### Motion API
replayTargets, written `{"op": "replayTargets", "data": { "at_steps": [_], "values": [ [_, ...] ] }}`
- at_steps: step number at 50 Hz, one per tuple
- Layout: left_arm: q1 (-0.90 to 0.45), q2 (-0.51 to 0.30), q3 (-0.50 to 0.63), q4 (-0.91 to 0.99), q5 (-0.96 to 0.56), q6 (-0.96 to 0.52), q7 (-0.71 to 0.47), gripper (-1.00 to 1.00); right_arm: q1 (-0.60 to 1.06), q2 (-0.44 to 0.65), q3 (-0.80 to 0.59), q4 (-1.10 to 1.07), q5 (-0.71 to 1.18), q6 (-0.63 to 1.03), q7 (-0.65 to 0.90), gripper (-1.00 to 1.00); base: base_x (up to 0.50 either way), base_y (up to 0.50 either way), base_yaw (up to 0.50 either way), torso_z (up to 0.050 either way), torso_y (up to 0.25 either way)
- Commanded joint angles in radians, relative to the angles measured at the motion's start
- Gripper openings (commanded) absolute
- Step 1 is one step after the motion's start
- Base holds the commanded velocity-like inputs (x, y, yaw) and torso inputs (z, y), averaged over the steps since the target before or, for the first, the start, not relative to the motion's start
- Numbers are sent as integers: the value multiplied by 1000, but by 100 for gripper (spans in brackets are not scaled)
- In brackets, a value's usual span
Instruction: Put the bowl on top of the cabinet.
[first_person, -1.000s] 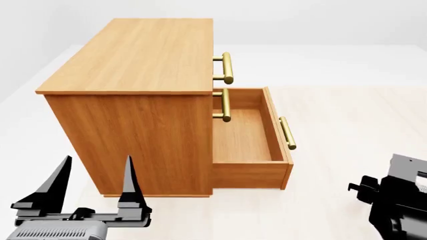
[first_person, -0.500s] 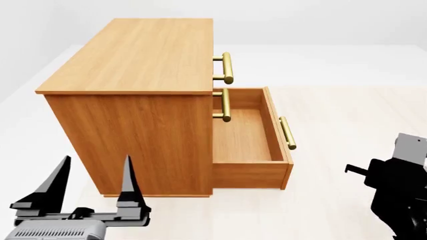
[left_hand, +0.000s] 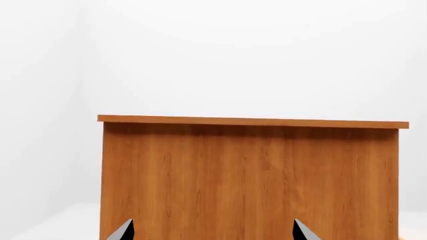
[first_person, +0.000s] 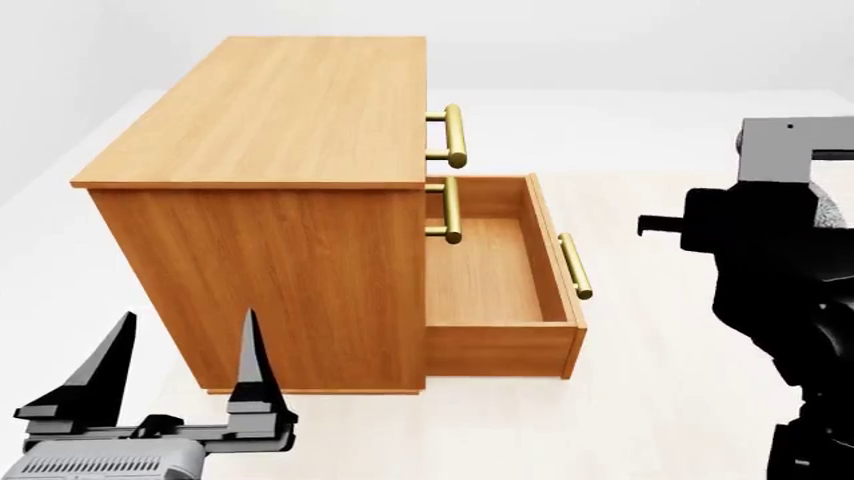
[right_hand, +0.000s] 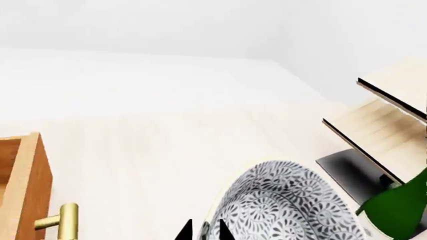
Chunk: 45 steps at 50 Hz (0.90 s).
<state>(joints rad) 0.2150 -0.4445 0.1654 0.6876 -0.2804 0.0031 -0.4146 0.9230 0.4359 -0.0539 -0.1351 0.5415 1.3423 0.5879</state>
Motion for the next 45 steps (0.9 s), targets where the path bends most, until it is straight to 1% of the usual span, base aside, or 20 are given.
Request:
{"op": "replayTargets", "data": {
  "at_steps": [1,7,9,14,22,29,37,41,44,45],
  "values": [
    [-2,-3,0,1,-3,-1,-4,100,234,-19,-188,149,-34,-15,-77,-100,0,0,0,0,0],
    [-3,-6,-4,5,-9,-5,-7,100,368,-30,-325,232,-34,-64,-205,-100,0,0,0,0,0],
    [-3,-7,-7,5,-12,-4,-8,100,419,-51,-358,293,-40,-71,-234,-100,0,0,0,0,0],
    [-1,-6,-2,3,-7,1,-7,100,507,-87,-428,368,-60,-90,-279,-100,0,0,0,0,0],
    [4,-11,-8,9,-14,6,-9,100,637,-184,-526,520,-86,-135,-354,-100,0,0,0,0,0],
    [3,-12,-4,11,-18,5,-9,100,754,-301,-603,721,-118,-205,-424,-100,0,0,0,0,0],
    [8,-18,-10,22,-29,5,-11,100,824,-389,-638,833,-129,-244,-456,-100,0,0,0,0,1],
    [5,-17,-9,15,-29,9,-10,100,827,-408,-660,802,-122,-234,-456,-100,0,0,0,0,0],
    [9,-18,-8,20,-29,11,-11,100,851,-430,-667,825,-99,-233,-451,-100,0,0,0,0,0],
    [11,-16,-7,12,-27,21,-7,100,868,-435,-690,827,-52,-235,-432,-100,0,0,0,0,0]
  ]
}}
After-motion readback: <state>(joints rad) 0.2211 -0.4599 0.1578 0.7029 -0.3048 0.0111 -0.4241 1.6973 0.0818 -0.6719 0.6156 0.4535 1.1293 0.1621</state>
